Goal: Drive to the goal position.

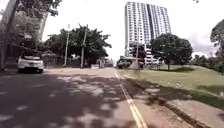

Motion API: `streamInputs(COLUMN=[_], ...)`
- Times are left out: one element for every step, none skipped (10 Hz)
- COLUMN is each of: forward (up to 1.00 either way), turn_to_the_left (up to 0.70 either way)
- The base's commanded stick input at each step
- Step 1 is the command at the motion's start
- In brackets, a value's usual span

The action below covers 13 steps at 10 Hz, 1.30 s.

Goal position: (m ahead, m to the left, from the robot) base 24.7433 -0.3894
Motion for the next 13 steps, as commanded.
streamInputs(forward=[0.7,0.7,0.7,0.7,0.7,0.7,0.7,0.7,0.7,0.7,0.7,0.7,0.7], turn_to_the_left=[0.0,0.0,0.0,0.0,0.0,0.0,0.0,0.0,0.0,0.0,0.0,0.0,0.0])
